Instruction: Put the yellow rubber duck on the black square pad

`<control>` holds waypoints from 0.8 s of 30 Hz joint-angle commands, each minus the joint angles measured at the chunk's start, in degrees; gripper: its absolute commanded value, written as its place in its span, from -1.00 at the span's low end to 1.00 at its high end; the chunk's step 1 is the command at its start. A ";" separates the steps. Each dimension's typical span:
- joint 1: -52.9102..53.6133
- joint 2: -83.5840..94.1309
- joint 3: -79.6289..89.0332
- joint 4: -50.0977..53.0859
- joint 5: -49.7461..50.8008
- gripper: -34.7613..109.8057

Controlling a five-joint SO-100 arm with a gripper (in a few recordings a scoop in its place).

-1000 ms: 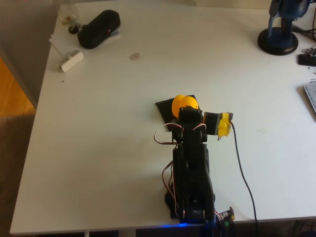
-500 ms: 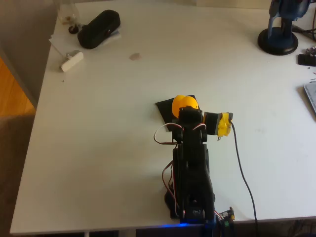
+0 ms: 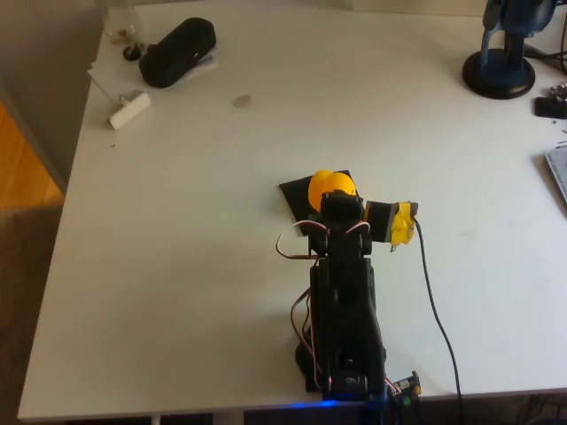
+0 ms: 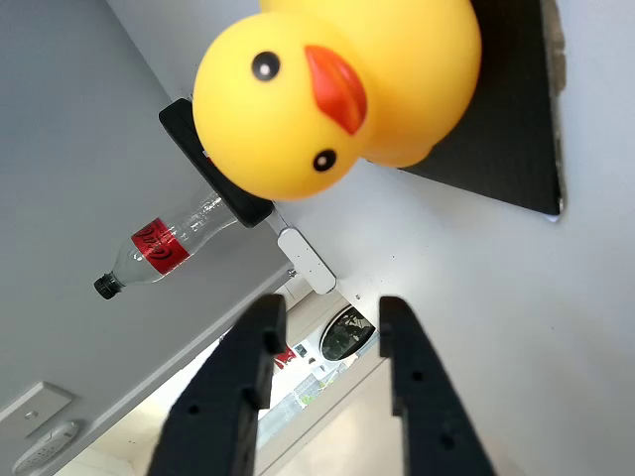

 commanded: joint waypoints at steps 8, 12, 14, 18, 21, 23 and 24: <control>1.49 0.62 0.18 0.00 -1.14 -0.37; 1.23 0.62 0.18 0.00 -1.14 -0.37; 1.14 0.62 0.18 0.00 -1.14 -0.37; 1.05 0.62 0.18 0.00 -1.14 -0.37; 1.05 0.62 0.18 0.00 -1.14 -0.37; 1.05 0.62 0.18 0.00 -1.14 -0.37; 1.05 0.62 0.18 0.00 -1.14 -0.37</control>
